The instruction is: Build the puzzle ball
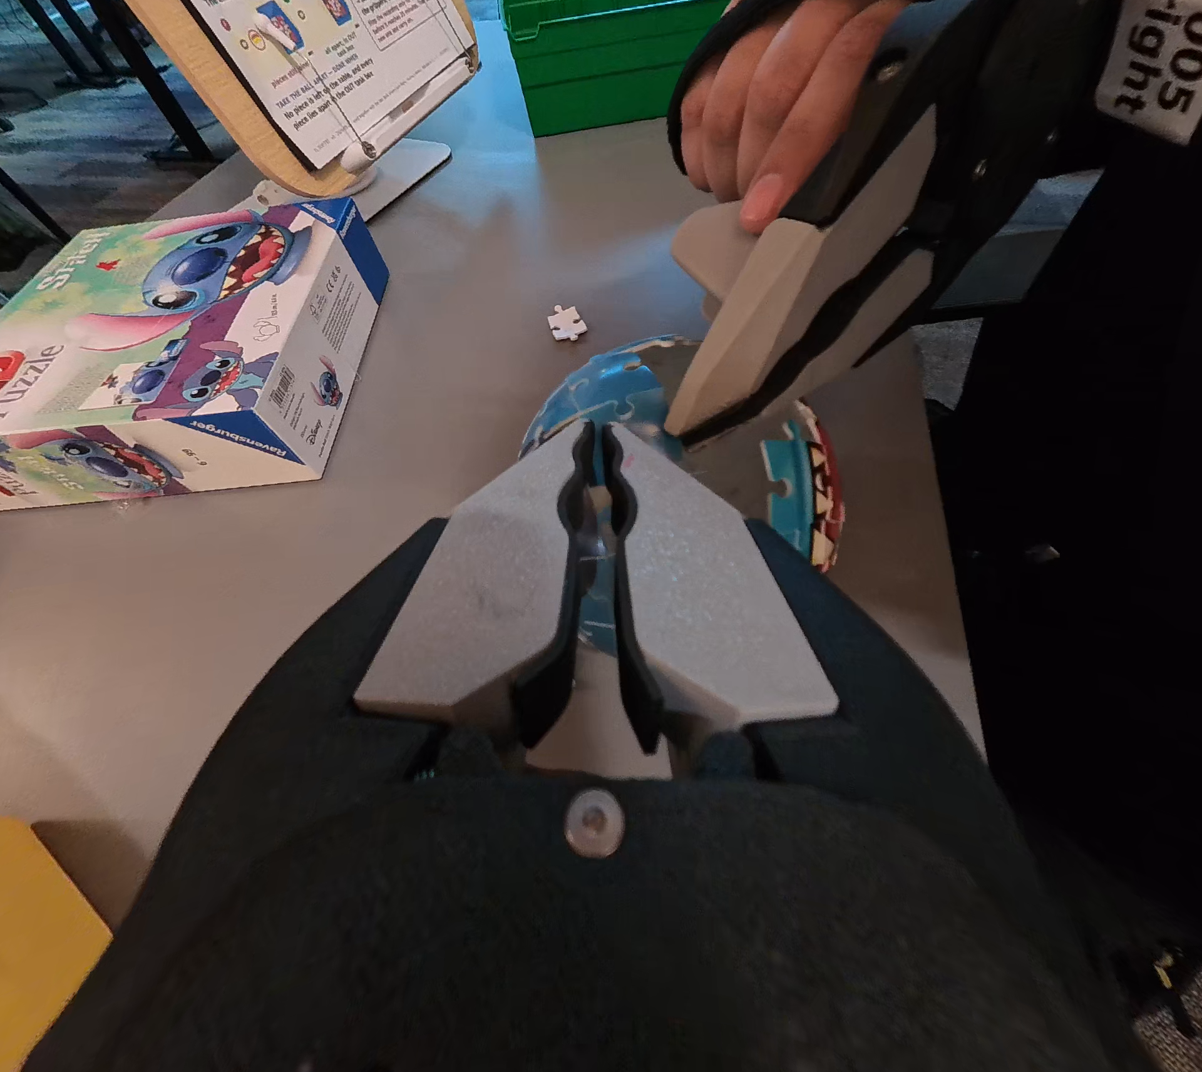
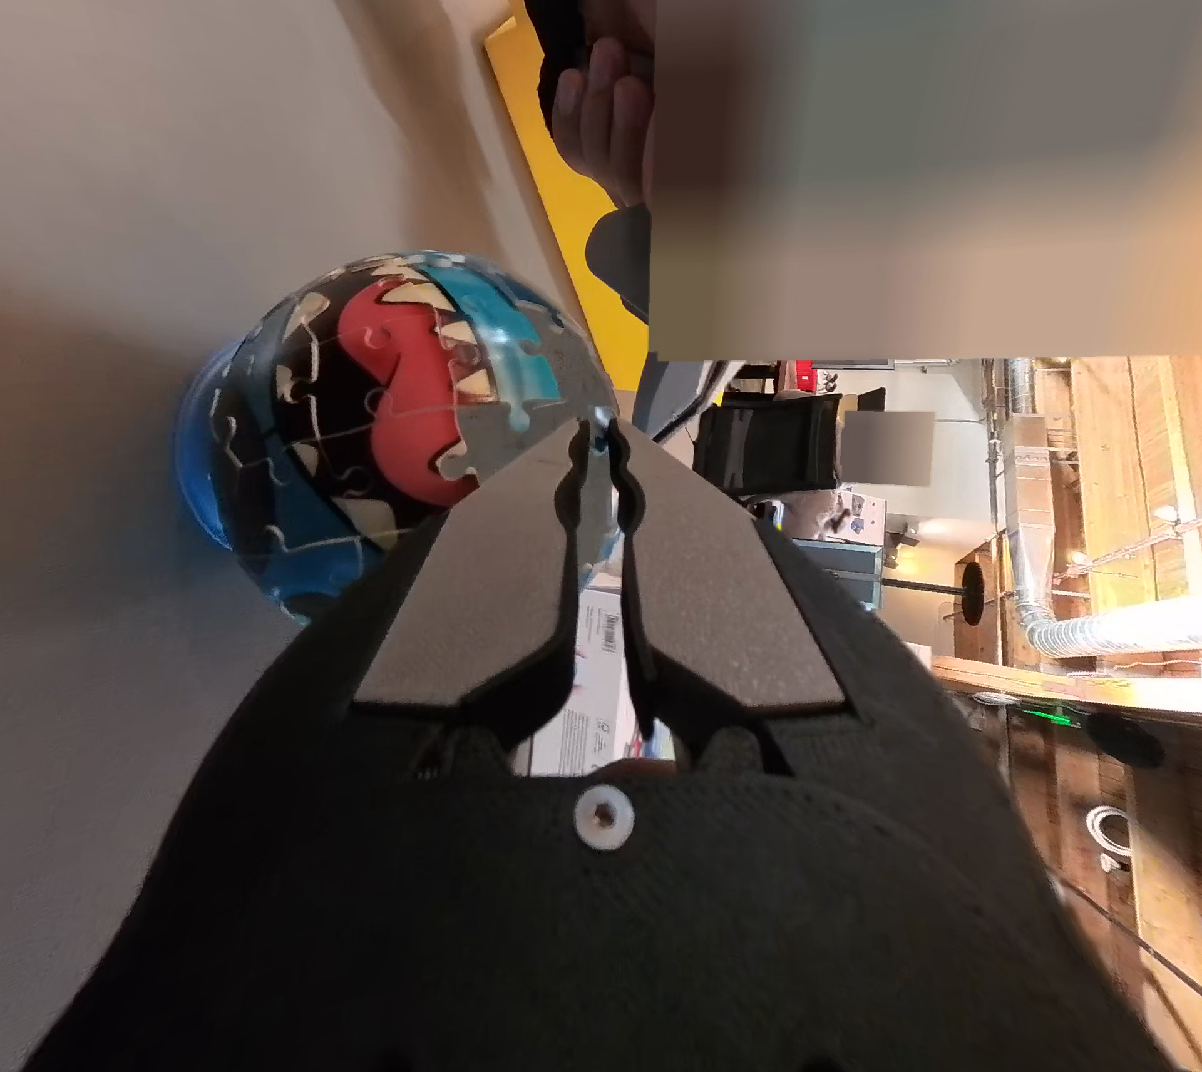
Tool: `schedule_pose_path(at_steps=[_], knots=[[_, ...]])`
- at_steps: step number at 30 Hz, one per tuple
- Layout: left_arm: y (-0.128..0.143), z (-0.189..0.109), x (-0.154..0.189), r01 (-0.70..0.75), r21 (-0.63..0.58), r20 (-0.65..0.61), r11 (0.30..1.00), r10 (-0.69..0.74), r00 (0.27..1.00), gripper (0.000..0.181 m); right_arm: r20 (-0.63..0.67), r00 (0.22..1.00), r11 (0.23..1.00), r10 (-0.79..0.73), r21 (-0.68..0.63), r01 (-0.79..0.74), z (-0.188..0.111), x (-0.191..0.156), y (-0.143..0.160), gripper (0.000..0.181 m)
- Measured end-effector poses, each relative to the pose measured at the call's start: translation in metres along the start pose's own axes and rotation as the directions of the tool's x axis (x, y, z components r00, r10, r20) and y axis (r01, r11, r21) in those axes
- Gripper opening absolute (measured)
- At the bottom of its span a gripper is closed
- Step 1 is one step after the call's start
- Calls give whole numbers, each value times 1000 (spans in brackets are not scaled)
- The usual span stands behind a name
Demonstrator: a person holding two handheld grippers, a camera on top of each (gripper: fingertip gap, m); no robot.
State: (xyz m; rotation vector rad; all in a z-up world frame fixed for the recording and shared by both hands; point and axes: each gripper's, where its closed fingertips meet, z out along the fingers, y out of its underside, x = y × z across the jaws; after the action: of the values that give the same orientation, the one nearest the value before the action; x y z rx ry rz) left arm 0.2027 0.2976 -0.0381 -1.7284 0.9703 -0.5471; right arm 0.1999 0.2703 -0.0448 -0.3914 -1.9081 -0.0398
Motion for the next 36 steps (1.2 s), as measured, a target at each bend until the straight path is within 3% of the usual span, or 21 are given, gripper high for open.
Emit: schedule_pose_path(at_steps=[16,23,25,27,29,31,35,36], knots=[[-4,-2,-5,-17,6,36,1000,16,999,4,-49,999,1000,10,-10,-11,-3,10,-1,0],[-17,-40,-29,106,243,138,964,-142,980,24,-192,970,987,149,84,-135,-30,47,-8,0],[-13,-54,-27,163,291,137,943,-210,968,32,-238,939,969,248,75,-236,-47,65,13,0],[-6,-67,-21,193,312,163,930,-252,954,45,-257,899,933,354,25,-360,-58,68,56,0],[6,-78,-15,219,306,213,927,-291,933,61,-172,829,835,532,-57,-547,-57,42,110,0],[22,-81,0,273,265,209,925,-332,920,72,-19,697,689,717,-133,-712,-52,-3,146,0],[53,-75,15,324,161,286,932,-358,889,78,40,557,548,829,-259,-796,-43,-52,195,0],[60,-73,16,337,135,308,932,-363,879,80,52,517,510,855,-265,-818,-41,-54,200,8]])
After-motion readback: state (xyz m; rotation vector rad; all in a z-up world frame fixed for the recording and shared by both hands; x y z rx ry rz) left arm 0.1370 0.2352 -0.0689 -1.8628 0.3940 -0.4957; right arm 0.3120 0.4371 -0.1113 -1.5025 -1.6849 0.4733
